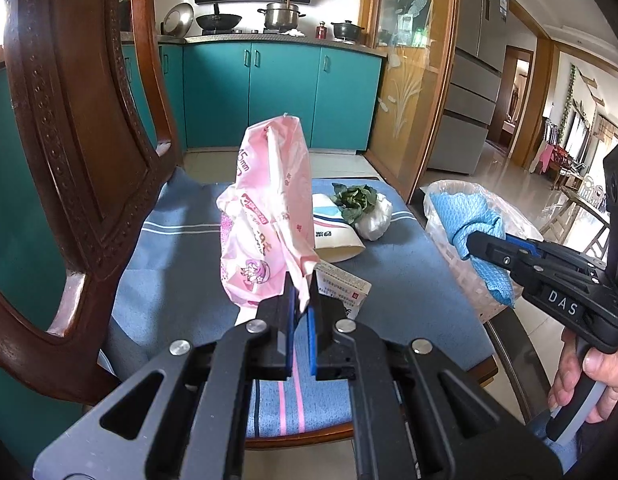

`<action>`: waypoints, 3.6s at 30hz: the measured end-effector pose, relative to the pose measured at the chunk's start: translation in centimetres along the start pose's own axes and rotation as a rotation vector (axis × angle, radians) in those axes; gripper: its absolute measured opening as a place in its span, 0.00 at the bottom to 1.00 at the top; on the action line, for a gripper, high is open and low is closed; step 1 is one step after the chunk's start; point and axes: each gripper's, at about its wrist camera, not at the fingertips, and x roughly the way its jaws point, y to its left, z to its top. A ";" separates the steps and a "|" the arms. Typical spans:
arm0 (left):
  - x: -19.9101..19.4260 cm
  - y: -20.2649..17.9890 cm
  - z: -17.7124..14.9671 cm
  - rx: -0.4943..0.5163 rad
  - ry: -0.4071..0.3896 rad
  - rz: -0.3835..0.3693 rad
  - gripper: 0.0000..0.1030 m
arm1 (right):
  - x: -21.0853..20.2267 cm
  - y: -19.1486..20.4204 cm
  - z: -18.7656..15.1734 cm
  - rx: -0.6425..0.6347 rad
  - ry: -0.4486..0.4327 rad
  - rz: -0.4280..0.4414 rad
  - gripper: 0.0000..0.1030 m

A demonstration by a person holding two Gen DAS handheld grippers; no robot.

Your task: Collect trash

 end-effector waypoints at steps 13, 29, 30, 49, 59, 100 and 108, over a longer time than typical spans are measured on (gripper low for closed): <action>0.2 -0.1 -0.2 0.010 0.008 -0.003 0.06 | -1.7 -2.4 1.3 0.039 -0.112 -0.085 0.19; 0.3 -0.2 -0.3 0.015 0.015 0.000 0.06 | 0.1 -14.3 2.1 0.249 -0.070 -0.370 0.28; 0.3 -0.2 -0.4 0.018 0.017 0.000 0.06 | 0.2 -14.3 1.9 0.247 -0.067 -0.380 0.33; 2.2 -1.9 -1.1 0.097 0.076 -0.015 0.06 | -3.6 -13.7 1.5 0.309 -0.197 -0.356 0.86; 6.2 -11.7 2.1 0.222 0.135 -0.195 0.06 | -7.3 -14.7 1.0 0.379 -0.362 -0.395 0.91; 0.4 -0.9 1.7 -0.037 -0.109 0.086 0.97 | -2.6 -1.9 -0.1 0.027 -0.203 -0.179 0.94; -0.6 -0.7 1.4 -0.024 -0.118 0.067 0.97 | -2.2 -1.7 -0.2 0.023 -0.191 -0.176 0.94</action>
